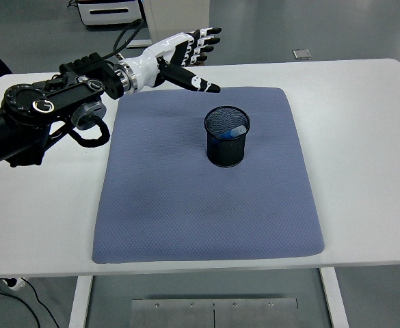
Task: Left hand places marker in pen holder
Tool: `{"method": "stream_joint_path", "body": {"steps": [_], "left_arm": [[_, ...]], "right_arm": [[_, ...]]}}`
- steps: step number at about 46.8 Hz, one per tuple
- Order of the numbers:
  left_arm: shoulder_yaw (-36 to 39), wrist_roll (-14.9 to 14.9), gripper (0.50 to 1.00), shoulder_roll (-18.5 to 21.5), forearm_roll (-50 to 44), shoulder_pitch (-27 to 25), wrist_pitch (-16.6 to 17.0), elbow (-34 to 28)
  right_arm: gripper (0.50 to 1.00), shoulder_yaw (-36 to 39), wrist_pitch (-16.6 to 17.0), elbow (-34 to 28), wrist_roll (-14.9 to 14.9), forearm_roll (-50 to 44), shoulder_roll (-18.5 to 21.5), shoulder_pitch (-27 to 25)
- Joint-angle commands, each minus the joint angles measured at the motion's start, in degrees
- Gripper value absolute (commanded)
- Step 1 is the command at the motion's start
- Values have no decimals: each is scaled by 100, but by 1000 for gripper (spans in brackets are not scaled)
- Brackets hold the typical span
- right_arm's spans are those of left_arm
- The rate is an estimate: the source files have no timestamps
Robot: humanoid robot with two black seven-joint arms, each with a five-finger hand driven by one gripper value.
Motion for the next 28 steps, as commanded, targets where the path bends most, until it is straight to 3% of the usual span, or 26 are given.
{"method": "stream_joint_path", "body": {"steps": [1, 7, 15, 28], "left_arm": [[-105, 8, 1000, 60, -84, 115, 73, 40], [-351, 8, 1000, 298, -242, 431, 275, 40], [-895, -10, 1000, 632, -497, 896, 267, 40], [-1678, -572, 1000, 1168, -884, 1925, 222, 40]], "right_arm": [[1000, 0, 0, 0, 5, 3, 0, 0], [1000, 0, 0, 0, -3, 3, 0, 0], [1000, 0, 0, 0, -3, 3, 0, 0], [1000, 0, 0, 0, -3, 3, 0, 0]]}}
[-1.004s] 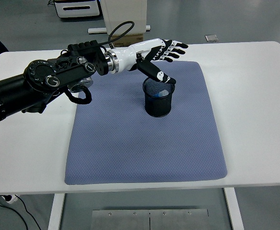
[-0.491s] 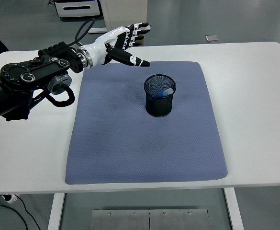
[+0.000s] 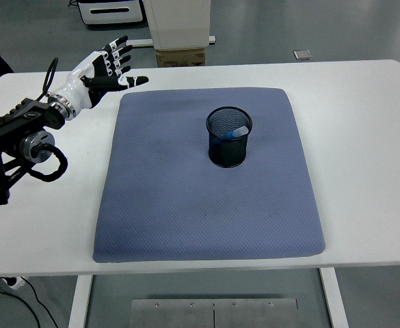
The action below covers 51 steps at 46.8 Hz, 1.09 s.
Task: Left hand places marker in pen holder
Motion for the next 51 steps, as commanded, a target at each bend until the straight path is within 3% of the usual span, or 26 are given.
{"method": "stream_joint_path", "body": {"steps": [1, 18, 51], "left_arm": [[-97, -164, 1000, 89, -17, 206, 4, 7], [-510, -393, 1000, 186, -465, 514, 74, 147], [-1064, -402, 1000, 203, -870, 1191, 21, 156]], "right_arm": [[1000, 0, 0, 1, -3, 1, 0, 1], [1000, 0, 0, 1, -3, 1, 0, 1], [1000, 0, 0, 1, 6, 1, 0, 1]]}}
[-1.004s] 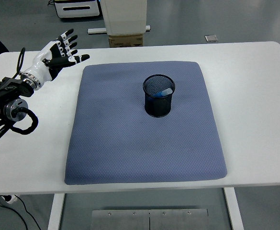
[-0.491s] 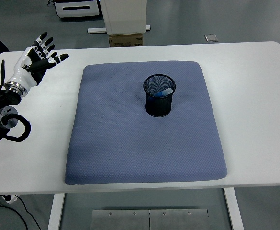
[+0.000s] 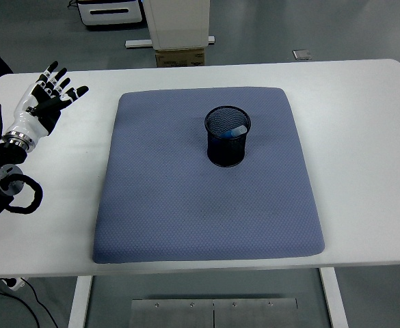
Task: Left hand places marker in pen holder
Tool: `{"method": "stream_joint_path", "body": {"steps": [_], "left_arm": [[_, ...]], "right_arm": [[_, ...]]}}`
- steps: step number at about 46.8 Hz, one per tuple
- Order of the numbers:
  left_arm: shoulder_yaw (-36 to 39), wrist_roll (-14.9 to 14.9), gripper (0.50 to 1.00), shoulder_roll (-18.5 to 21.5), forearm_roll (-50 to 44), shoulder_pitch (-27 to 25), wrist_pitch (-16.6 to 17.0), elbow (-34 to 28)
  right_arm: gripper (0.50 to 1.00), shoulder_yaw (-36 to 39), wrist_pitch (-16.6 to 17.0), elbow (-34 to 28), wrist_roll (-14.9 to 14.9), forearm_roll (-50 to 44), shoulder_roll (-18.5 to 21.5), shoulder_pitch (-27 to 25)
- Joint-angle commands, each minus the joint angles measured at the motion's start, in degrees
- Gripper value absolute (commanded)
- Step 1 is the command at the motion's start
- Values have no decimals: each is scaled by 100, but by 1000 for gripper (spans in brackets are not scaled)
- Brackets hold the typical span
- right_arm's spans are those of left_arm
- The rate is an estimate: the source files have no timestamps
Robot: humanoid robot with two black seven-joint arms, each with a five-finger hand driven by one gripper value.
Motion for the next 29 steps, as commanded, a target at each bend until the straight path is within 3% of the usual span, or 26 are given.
{"method": "stream_joint_path", "body": {"steps": [1, 29], "left_arm": [[-8, 1, 1000, 8, -13, 56, 8, 2], [-105, 1, 1000, -18, -4, 82, 8, 2]], "right_arm": [[1000, 0, 0, 0, 5, 1, 0, 0], [1000, 26, 0, 0, -31, 1, 0, 9]]}}
